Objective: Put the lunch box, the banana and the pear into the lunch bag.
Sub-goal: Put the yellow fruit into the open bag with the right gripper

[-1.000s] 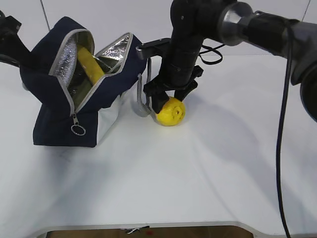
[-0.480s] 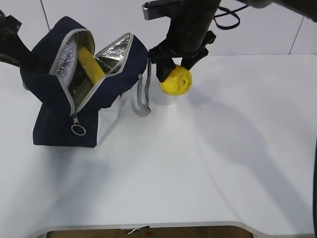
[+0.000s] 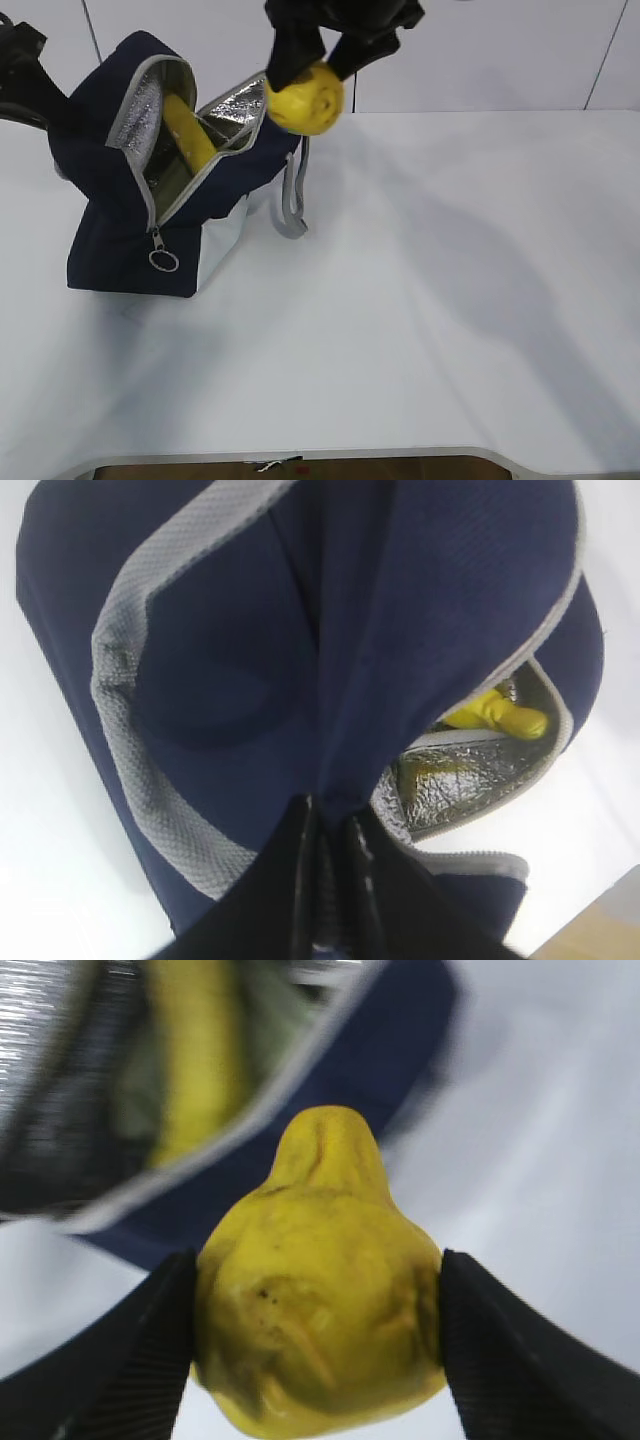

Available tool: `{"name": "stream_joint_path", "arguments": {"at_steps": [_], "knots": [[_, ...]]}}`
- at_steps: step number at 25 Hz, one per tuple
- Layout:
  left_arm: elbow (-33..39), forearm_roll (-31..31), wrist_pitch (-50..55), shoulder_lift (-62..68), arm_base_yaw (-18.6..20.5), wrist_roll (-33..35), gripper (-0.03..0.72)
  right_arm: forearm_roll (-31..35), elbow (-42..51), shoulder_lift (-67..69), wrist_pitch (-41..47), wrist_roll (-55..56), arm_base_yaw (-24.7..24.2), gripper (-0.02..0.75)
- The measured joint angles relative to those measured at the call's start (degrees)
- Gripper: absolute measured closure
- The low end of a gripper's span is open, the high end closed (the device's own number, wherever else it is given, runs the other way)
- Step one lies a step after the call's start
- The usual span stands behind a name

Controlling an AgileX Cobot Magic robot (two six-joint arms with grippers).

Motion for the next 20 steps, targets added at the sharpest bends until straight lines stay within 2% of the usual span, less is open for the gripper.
{"name": "stream_joint_path", "arguments": {"at_steps": [3, 6, 15, 20], "knots": [[0.0, -0.1, 0.0, 0.0, 0.0, 0.0, 0.668, 10.2, -0.1, 0.4, -4.5, -4.5, 0.0, 0.192], [0.0, -0.3, 0.1, 0.0, 0.0, 0.0, 0.668, 16.1, -0.4, 1.8, -8.7, -6.9, 0.0, 0.192], [0.0, -1.7, 0.6, 0.0, 0.0, 0.0, 0.668, 24.9, -0.4, 9.8, -14.0, -10.9, 0.0, 0.192], [0.0, -1.9, 0.6, 0.0, 0.0, 0.0, 0.668, 26.8, -0.4, 11.6, -15.1, -12.4, 0.0, 0.176]]}}
